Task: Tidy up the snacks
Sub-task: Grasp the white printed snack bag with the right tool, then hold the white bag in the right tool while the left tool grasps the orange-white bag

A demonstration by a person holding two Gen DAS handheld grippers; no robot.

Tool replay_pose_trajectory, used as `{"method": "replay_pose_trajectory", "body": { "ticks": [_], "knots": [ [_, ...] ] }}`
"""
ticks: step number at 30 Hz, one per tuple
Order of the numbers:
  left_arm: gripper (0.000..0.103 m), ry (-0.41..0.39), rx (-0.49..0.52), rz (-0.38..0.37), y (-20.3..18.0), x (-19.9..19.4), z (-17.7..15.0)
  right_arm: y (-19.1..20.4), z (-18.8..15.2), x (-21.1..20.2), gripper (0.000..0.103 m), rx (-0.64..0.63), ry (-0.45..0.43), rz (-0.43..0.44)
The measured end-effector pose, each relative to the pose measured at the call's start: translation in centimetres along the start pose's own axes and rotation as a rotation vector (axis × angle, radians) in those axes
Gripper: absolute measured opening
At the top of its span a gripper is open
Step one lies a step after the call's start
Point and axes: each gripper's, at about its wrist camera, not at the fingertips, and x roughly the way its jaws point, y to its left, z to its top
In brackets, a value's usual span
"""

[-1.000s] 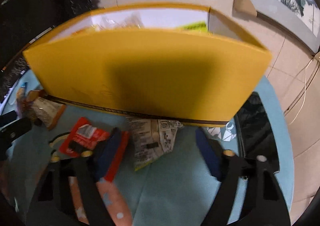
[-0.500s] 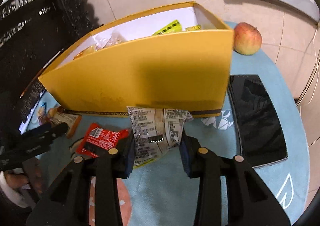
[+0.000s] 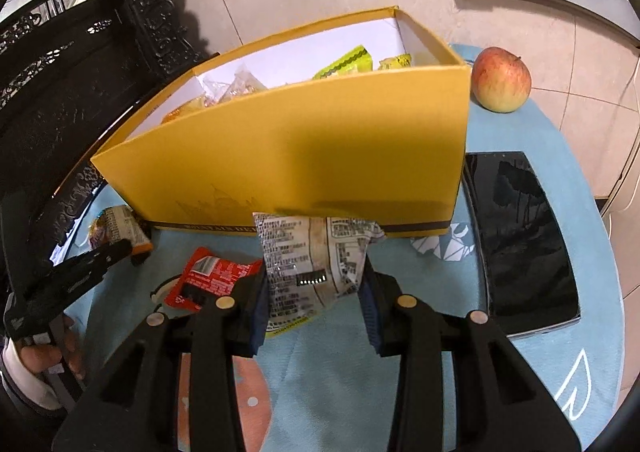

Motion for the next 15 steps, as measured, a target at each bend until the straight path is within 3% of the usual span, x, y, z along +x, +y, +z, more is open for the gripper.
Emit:
{"method": "replay_pose_trajectory", "body": {
  "ticks": [7, 15],
  "knots": [
    [0.018, -0.027, 0.025, -0.017, -0.8, -2.7, -0.7, 0.4, 0.0, -0.7, 0.040, -0.012, -0.017, 0.026],
    [0.020, 0.028, -0.004, 0.007, -0.9, -0.2, 0.1, 0.8, -0.3, -0.2, 0.042, -0.042, -0.008, 0.033]
  ]
}}
